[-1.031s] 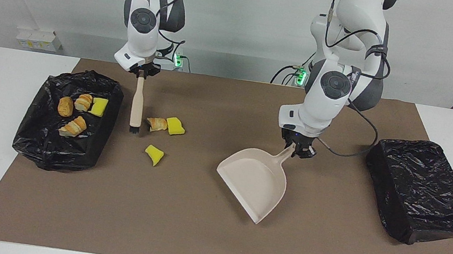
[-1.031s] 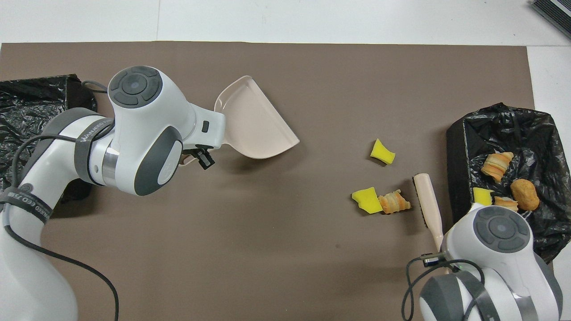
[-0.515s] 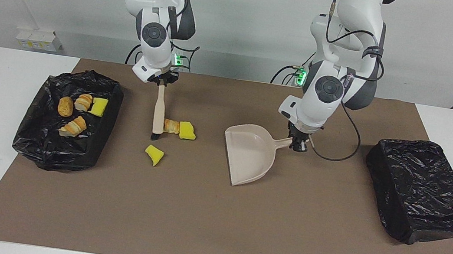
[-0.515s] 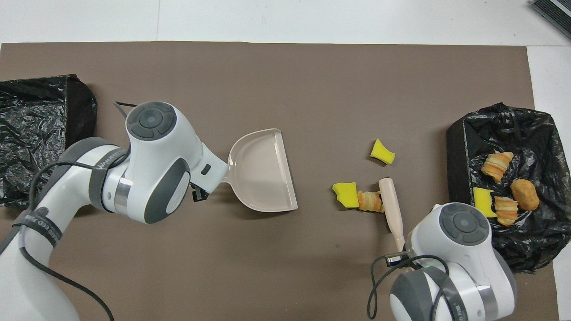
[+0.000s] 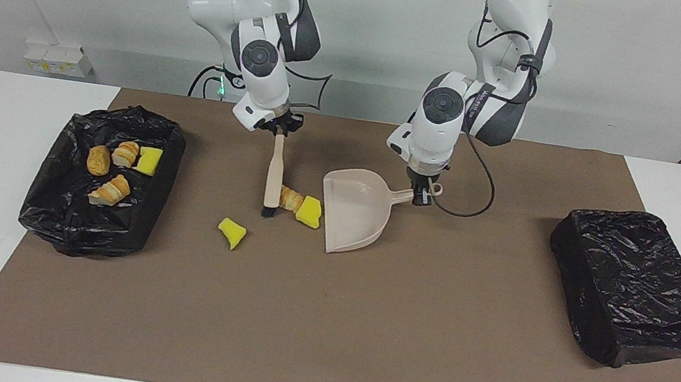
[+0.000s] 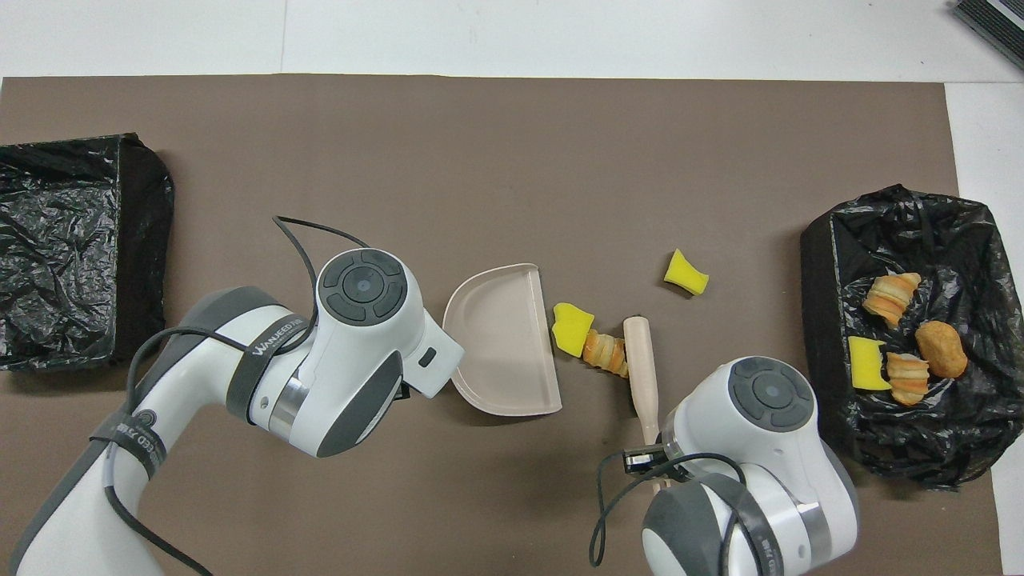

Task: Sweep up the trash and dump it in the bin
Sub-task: 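Sweep the yellow sponges toward the dustpan with the right gripper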

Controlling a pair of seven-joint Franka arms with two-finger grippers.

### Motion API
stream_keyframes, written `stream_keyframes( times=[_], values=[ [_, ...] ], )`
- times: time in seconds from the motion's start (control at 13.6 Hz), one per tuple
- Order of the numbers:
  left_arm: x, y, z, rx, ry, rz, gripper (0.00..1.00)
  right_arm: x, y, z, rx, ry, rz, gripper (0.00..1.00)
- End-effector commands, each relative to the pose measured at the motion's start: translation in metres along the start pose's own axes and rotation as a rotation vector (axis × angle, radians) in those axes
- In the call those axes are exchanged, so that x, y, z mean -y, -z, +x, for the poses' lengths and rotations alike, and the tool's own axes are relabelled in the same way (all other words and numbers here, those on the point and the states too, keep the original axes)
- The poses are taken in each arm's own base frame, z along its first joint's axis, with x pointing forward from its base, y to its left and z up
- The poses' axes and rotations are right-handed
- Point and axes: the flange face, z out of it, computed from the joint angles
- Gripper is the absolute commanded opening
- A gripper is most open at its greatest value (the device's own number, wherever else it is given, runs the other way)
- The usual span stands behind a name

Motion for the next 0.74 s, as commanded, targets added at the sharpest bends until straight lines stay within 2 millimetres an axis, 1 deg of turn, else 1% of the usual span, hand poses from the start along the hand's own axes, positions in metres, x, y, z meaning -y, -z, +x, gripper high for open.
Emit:
stream_keyframes(
  times=[0.0,0.07,0.22,0.37,0.44,0.52,0.59,0.66],
  values=[
    [-0.009,-0.011,-0.005,-0.009,-0.022,0.046,0.0,0.007,0.0,0.003,-0.006,-0.006,0.025,0.0],
    [-0.008,-0.017,-0.004,-0.023,-0.052,0.063,0.0,0.006,-0.001,0.003,-0.005,-0.003,0.026,0.0],
    [-0.009,-0.019,-0.002,-0.028,-0.052,0.07,0.0,0.01,-0.001,0.003,-0.009,0.004,0.048,0.0],
    [-0.013,-0.023,0.001,-0.024,-0.06,0.066,0.0,0.027,-0.008,0.003,-0.014,0.052,0.1,0.0],
    [-0.015,-0.023,0.005,-0.026,-0.069,0.069,0.0,0.034,-0.007,0.003,-0.02,0.049,0.135,0.0],
    [-0.016,-0.024,0.007,-0.026,-0.071,0.071,0.0,0.046,-0.007,0.0,-0.024,0.057,0.168,0.0],
    [-0.016,-0.024,0.007,-0.027,-0.065,0.071,0.0,0.059,-0.005,-0.001,-0.037,0.061,0.205,0.0],
    [-0.017,-0.024,0.006,-0.027,-0.048,0.07,0.0,0.073,0.002,0.001,-0.037,0.05,0.252,0.0]
  ],
)
